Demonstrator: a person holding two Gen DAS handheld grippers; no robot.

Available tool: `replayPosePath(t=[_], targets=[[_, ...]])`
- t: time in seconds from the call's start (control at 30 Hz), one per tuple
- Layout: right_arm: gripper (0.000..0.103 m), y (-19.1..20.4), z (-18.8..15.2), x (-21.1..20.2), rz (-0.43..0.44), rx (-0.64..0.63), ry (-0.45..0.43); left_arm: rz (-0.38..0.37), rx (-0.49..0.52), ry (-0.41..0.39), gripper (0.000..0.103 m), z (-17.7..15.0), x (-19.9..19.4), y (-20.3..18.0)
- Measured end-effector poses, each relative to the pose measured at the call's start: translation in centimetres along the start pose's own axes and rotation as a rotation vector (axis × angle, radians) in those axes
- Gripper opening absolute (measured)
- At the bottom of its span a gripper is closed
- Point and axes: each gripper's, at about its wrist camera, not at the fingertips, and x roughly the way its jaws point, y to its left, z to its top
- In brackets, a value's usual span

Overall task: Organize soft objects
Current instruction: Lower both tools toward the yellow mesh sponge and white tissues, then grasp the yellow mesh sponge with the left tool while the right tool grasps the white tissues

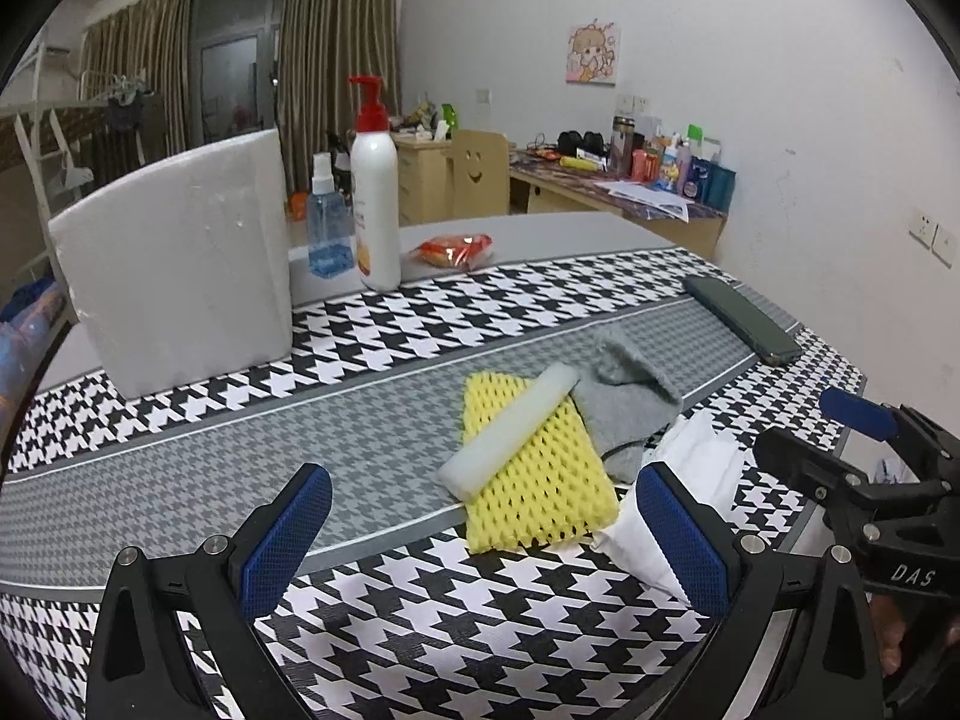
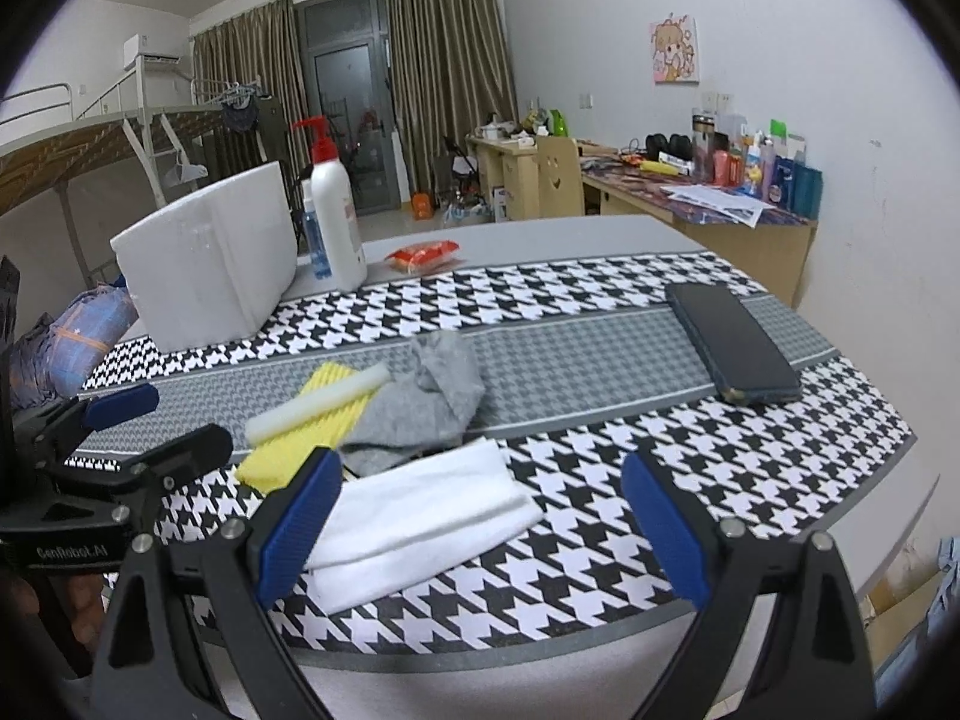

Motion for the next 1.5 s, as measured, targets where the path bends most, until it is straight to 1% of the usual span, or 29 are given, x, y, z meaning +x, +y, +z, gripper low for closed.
replayPosePath(t=[0.1,0.23,0.4,0.6,0.77,0.83,0.9,1.0,1.07,1.17,1.27,1.33,1.4,1.43,1.5], targets=[[0.096,-0.1,-0.2,0.2,0.003,0.003,0.007,0.004,0.006,0.010,0.102,0.0,0.4,-0.2],[0.096,-0.1,-0.3,0.4,0.005,0.001,0.014,-0.014,-0.002,0.039,0.100,-0.1,1.2,-0.2],[0.096,0.3,-0.7,0.9,0.017,-0.017,0.047,-0.025,-0.010,0.074,0.094,-0.2,2.1,-0.2],[0.096,0.3,-1.3,1.8,0.038,-0.006,0.086,-0.031,0.001,0.100,0.086,-0.3,2.8,-0.5],[0.096,0.6,-1.5,2.6,0.048,-0.008,0.106,-0.042,-0.009,0.124,0.082,-0.3,3.5,-0.6],[0.096,0.6,-1.7,2.9,0.048,-0.005,0.114,-0.045,-0.013,0.135,0.079,-0.3,3.7,-0.6],[0.096,0.7,-1.9,3.3,0.042,-0.009,0.121,-0.043,-0.015,0.150,0.074,-0.3,4.0,-0.6],[0.095,0.9,-2.1,3.9,0.037,-0.015,0.155,-0.048,-0.013,0.172,0.070,-0.4,4.5,-0.7],[0.092,1.0,-2.2,4.2,0.049,-0.016,0.173,-0.049,-0.007,0.186,0.069,-0.4,4.7,-0.8],[0.087,1.4,-2.3,4.2,0.026,-0.042,0.178,-0.053,0.002,0.207,0.066,-0.6,5.1,-1.0],[0.082,1.9,-2.3,4.3,-0.022,-0.073,0.190,-0.051,0.006,0.211,0.066,-0.6,5.2,-1.0],[0.076,2.1,-2.3,4.2,-0.011,-0.074,0.192,-0.045,0.013,0.212,0.065,-0.7,5.3,-1.2],[0.067,2.4,-2.3,4.1,-0.010,-0.082,0.196,-0.047,0.019,0.213,0.063,-0.7,5.3,-1.3],[0.064,2.6,-2.3,4.1,-0.005,-0.087,0.197,-0.049,0.021,0.213,0.062,-0.7,5.3,-1.4],[0.052,2.8,-2.3,4.0,0.010,-0.096,0.198,-0.053,0.024,0.213,0.059,-0.7,5.3,-1.4]])
